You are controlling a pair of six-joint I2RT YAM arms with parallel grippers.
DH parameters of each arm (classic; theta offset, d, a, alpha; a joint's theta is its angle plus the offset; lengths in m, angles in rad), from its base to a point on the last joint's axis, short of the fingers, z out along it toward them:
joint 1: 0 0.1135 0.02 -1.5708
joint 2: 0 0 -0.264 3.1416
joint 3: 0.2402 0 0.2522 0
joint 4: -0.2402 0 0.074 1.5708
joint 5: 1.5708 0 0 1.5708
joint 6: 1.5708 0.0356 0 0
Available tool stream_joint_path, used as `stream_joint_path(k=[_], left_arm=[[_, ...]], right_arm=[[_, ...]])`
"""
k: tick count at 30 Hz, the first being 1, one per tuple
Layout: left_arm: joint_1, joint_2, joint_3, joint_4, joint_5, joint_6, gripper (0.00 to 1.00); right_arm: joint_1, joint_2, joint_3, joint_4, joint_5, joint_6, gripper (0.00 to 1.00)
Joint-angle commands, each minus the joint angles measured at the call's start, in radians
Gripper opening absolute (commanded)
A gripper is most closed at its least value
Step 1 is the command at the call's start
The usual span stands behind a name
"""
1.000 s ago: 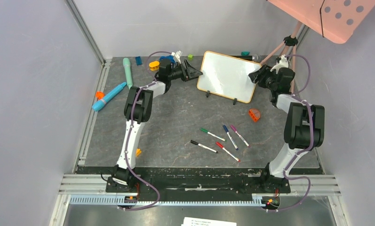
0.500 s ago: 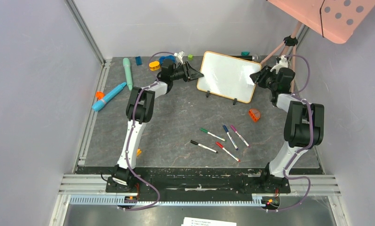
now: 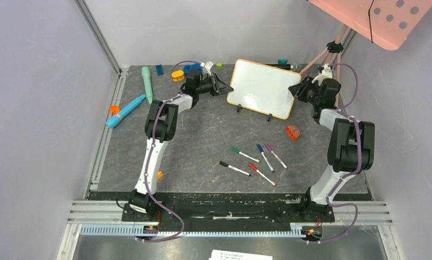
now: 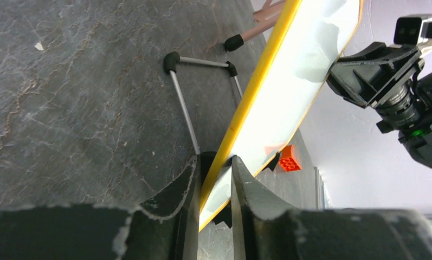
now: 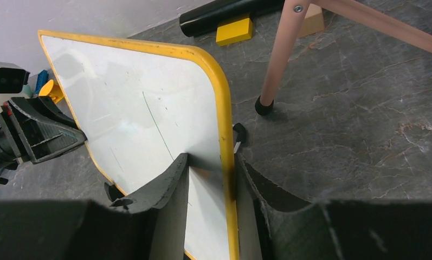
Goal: Write a sentence on the whiteboard
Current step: Move the whiteboard to the center of the board.
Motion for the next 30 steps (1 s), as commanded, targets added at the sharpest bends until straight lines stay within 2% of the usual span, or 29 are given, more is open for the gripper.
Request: stream_joint_path(k=[1, 7, 12, 18, 30], left_arm=[[-0.008, -0.086, -0.038, -0.066, 0.024, 0.093, 0.21], [-0.009, -0.124, -0.076, -0.108, 0.018, 0.149, 0.04], [-0.008, -0.187, -0.155, -0.137, 0.006, 0.225, 0.02], [-0.004, -0.293, -0.294, -0.171, -0.030, 0.324, 0.02], [0.035, -0.530, -0.617, -0.127, -0.061, 0.383, 0.02]], right_arm=[[-0.005, -0.036, -0.019, -0.004, 0.017, -0.009, 0.26], [-0.001, -0.037, -0.031, -0.011, -0.004, -0.011, 0.13], [0.011, -0.034, -0.045, -0.015, -0.018, 0.000, 0.00], [0.040, -0.025, -0.038, -0.057, -0.047, -0.002, 0.00], [0.108, -0.110, -0.203, 0.080, -0.088, 0.051, 0.00]])
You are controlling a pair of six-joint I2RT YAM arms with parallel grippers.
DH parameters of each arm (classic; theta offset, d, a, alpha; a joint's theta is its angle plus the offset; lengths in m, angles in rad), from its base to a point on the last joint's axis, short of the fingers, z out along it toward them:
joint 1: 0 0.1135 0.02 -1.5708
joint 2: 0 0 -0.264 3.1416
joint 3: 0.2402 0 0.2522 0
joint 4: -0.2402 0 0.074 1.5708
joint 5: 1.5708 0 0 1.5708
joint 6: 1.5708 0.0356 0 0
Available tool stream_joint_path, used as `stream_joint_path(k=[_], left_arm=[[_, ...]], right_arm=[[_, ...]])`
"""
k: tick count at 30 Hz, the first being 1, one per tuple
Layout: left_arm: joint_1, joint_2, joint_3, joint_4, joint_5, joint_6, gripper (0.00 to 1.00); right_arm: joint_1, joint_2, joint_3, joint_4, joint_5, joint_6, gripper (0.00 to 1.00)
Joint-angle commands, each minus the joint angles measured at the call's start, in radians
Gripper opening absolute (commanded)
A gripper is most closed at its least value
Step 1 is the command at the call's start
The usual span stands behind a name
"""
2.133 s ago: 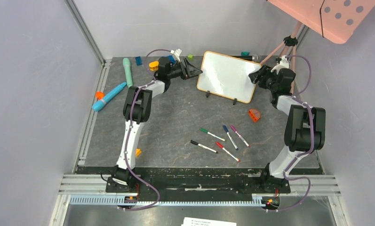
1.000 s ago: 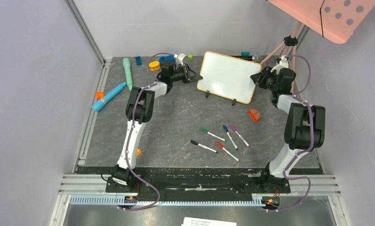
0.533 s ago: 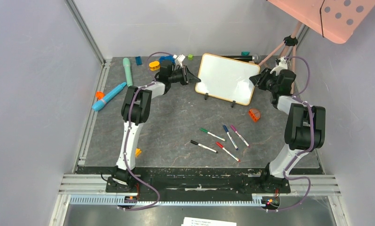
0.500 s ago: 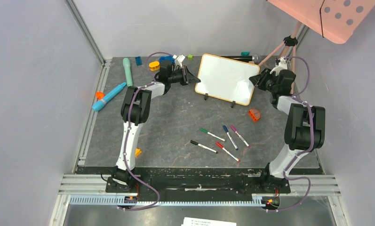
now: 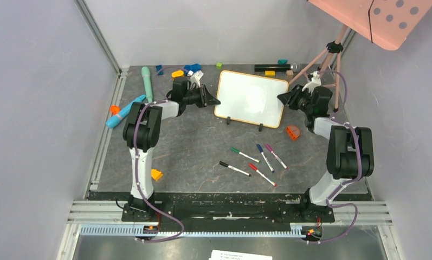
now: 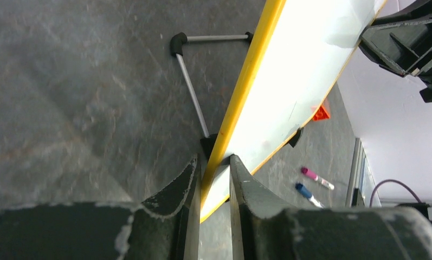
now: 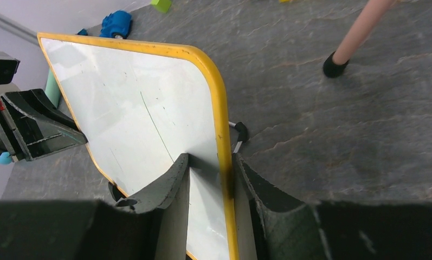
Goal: Write a sentence on the whiteboard
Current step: Move the whiteboard to the center of the board.
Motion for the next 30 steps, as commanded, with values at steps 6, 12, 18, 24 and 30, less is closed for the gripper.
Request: stream_joint_path(k=[6, 12, 18, 24, 30], left_arm=[[0.011, -0.303, -0.330, 0.020, -0.033, 0.087, 0.02], [0.011, -0.492, -0.581, 0.083, -0.131, 0.086, 0.02], [0.012, -0.590, -0.685, 0.070, -0.175, 0.093, 0.02], [0.013, -0.682, -0.762, 0.061, -0.240, 0.087, 0.05], [0.013, -0.776, -0.839, 0.056, -0.289, 0.076, 0.08]], right_arm=[[0.068, -0.088, -0.156, 0.070, -0.070, 0.031, 0.00], [0.100, -0.156, -0.257, 0.107, -0.109, 0.026, 0.00], [0.165, -0.172, -0.284, 0.123, -0.124, 0.021, 0.00], [0.227, -0.137, -0.254, 0.145, -0.129, 0.026, 0.00], [0.252, -0.124, -0.237, 0.145, -0.129, 0.024, 0.00]])
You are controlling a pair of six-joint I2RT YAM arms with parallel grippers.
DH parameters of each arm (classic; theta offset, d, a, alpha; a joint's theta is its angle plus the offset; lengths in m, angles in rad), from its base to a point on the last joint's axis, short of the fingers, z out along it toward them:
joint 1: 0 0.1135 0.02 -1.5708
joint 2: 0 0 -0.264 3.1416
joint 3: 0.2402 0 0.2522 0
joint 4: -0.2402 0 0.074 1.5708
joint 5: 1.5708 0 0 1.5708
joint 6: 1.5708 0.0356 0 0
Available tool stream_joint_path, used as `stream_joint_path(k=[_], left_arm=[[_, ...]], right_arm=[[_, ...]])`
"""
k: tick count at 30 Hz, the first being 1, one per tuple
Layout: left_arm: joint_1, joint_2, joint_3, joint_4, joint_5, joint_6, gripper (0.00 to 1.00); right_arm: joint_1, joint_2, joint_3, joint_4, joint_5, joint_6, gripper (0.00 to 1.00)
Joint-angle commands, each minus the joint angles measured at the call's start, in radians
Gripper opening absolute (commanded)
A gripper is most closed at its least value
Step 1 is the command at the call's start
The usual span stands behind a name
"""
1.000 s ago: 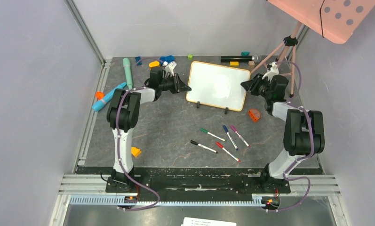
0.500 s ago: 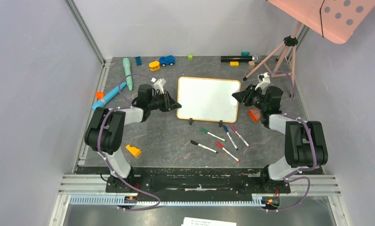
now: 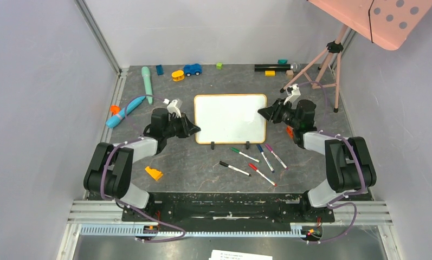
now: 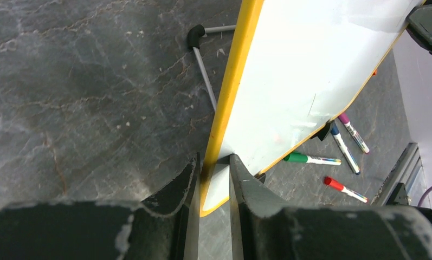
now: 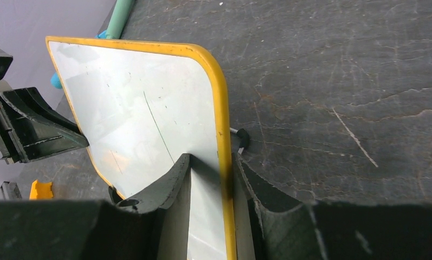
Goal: Write a sentence on the whiteboard
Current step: Move the whiteboard to the center of the board.
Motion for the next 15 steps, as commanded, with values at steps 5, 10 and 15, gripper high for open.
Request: stream_joint_path(k=[5, 10, 15], left_arm=[[-0.019, -0.150, -0.089, 0.037, -0.016, -0.026, 0.19], [-0.019, -0.205, -0.101, -0.040, -0.082, -0.021, 0.61], [-0.017, -0.261, -0.112, -0.071, -0.173, -0.043, 0.85]], right_arm=[[0.060, 0.015, -0.004, -0.020, -0.038, 0.010, 0.19], [0.060, -0.005, 0.020, -0.086, -0.002, -0.026, 0.58], [0.046, -0.030, 0.069, -0.181, 0.053, -0.076, 0.92]])
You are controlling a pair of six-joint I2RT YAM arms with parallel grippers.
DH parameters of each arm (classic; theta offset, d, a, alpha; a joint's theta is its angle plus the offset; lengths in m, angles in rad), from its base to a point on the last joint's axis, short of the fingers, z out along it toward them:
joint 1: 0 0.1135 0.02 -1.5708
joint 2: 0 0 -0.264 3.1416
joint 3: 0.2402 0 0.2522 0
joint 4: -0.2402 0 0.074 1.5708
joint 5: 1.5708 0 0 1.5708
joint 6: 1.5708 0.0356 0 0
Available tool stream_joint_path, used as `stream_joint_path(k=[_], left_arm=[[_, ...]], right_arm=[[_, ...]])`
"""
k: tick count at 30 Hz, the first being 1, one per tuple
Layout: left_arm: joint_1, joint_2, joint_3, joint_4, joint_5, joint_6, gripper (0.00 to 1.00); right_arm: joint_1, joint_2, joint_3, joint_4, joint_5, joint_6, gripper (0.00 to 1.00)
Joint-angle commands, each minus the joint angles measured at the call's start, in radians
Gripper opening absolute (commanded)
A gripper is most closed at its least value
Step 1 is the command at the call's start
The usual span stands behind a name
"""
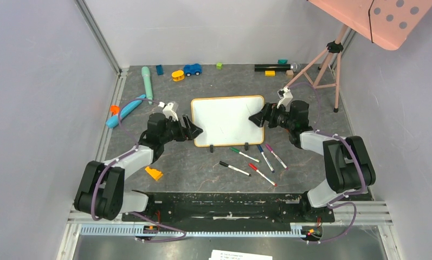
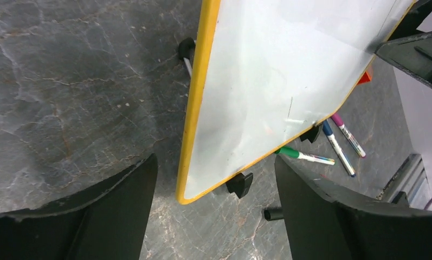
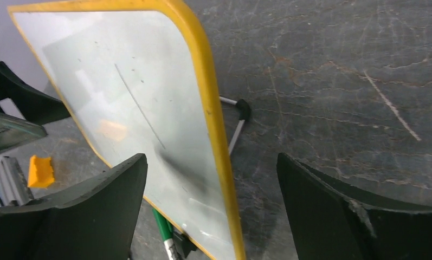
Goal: Write a sentence on the whiteboard
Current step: Move the whiteboard to the center of the board.
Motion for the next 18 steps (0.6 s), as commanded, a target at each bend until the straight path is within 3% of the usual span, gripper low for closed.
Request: stream_joint_path(k=[1, 7, 13, 18], left_arm=[[0.002, -0.070, -0.008, -0.027, -0.098, -0.027, 0.87], [0.006, -0.176, 0.011, -0.156, -0.187, -0.018, 1.00], [0.010, -0.272, 0.035, -0.374, -0.396, -0.135, 1.00], [0.010, -0.395, 0.022, -0.518, -0.530, -0.219, 1.00]], right_arm=[[-0.019, -0.042, 0.063, -0.079, 0.066, -0.048, 0.95], [-0.053, -0.114, 0.074, -0.193, 0.238, -0.090, 0.98], [-0.100, -0.213, 0.042, -0.303, 0.352, -0.114, 0.98], [-0.098, -0.354, 0.040, -0.522, 0.507, -0.076, 0.98]])
